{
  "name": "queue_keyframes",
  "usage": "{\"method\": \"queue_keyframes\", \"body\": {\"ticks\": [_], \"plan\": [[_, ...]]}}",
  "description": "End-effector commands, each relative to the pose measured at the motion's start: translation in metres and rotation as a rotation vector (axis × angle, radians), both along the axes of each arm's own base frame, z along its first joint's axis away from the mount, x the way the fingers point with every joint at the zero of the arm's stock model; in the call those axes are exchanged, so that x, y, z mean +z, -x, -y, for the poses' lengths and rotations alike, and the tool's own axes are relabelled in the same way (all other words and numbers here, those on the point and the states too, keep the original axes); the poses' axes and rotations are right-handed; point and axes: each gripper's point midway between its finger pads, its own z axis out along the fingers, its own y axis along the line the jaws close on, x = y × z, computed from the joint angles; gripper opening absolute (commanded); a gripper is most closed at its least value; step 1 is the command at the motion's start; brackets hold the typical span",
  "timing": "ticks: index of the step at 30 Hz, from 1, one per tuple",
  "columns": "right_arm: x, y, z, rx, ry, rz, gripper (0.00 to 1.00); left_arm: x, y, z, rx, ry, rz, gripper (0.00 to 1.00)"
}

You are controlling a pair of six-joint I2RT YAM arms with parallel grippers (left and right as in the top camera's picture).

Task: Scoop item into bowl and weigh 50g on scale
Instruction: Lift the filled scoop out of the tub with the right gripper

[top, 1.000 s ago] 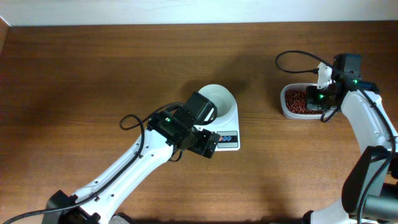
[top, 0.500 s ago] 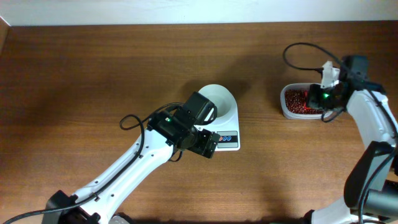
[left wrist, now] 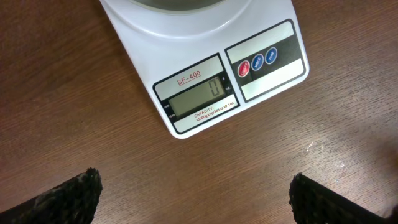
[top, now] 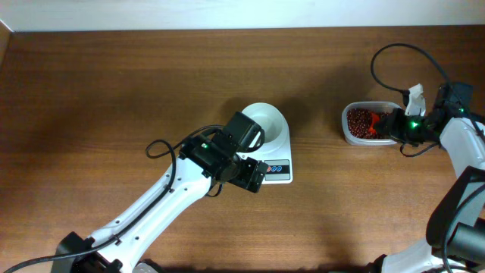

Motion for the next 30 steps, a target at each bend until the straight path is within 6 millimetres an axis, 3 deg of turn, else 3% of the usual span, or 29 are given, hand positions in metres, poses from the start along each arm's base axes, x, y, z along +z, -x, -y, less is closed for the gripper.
{"method": "queue_keyframes", "body": {"ticks": [1,9,15,18,30], "plan": [[-0.004,0.005,-0.016,0.03,-0.077,0.0,0.04,0.002,0.001,-0.001,0.004,0.0,0.012,0.99],[0.004,0.003,-0.018,0.026,-0.149,0.03,0.04,0.002,0.001,-0.001,0.004,0.0,0.012,0.99],[0.007,0.01,0.012,-0.065,-0.185,0.028,0.04,0.002,0.001,-0.001,0.004,0.0,0.012,0.99],[0.019,0.01,0.016,-0.077,-0.273,0.074,0.04,0.002,0.001,-0.001,0.004,0.0,0.012,0.99],[0.03,0.016,0.044,-0.156,-0.368,0.128,0.04,0.002,0.001,-0.001,0.004,0.0,0.012,0.99]]}}
